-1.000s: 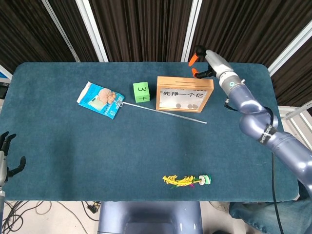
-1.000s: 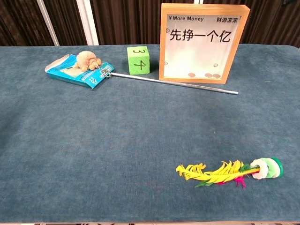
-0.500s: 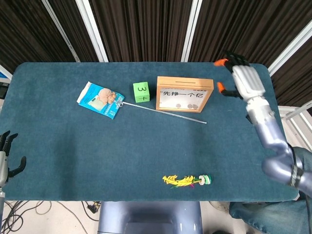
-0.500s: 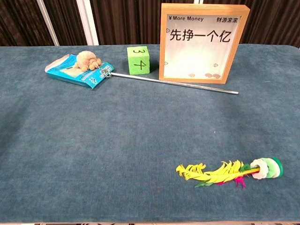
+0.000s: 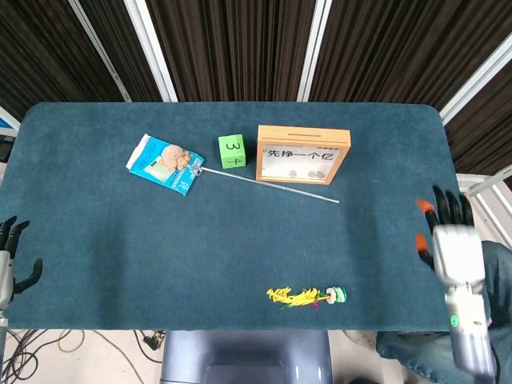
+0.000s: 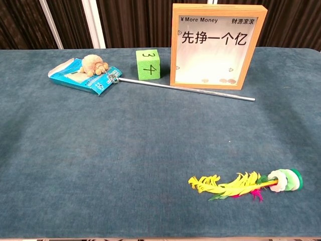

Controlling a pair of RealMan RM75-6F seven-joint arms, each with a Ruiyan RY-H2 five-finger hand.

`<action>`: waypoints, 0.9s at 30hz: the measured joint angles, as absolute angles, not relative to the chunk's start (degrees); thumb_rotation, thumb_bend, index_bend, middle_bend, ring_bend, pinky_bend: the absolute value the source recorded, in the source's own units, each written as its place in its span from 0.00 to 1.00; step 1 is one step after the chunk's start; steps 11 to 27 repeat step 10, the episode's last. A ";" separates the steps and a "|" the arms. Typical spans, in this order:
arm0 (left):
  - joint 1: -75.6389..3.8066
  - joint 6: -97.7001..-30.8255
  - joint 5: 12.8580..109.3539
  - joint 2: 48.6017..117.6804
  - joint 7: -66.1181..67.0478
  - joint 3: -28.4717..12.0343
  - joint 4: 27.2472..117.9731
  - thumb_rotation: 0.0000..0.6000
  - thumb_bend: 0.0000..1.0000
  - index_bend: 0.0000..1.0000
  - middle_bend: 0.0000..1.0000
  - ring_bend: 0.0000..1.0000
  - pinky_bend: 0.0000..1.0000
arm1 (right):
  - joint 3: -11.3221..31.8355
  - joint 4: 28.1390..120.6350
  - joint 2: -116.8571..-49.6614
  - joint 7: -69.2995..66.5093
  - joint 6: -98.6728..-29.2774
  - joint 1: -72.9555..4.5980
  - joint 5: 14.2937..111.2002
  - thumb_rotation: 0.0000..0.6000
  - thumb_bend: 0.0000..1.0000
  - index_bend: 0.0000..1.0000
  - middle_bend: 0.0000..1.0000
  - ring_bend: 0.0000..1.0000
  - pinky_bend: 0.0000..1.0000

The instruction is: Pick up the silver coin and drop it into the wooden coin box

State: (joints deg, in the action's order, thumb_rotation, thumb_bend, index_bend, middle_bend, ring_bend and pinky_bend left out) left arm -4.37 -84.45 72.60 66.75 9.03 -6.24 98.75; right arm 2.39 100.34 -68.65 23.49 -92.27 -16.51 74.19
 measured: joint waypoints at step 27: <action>-4.10 -85.57 72.82 67.47 10.37 -6.29 98.58 1.00 0.40 0.15 0.03 0.04 0.00 | -1.47 92.98 -73.33 21.60 -96.93 -8.66 76.74 1.00 0.50 0.16 0.01 0.00 0.00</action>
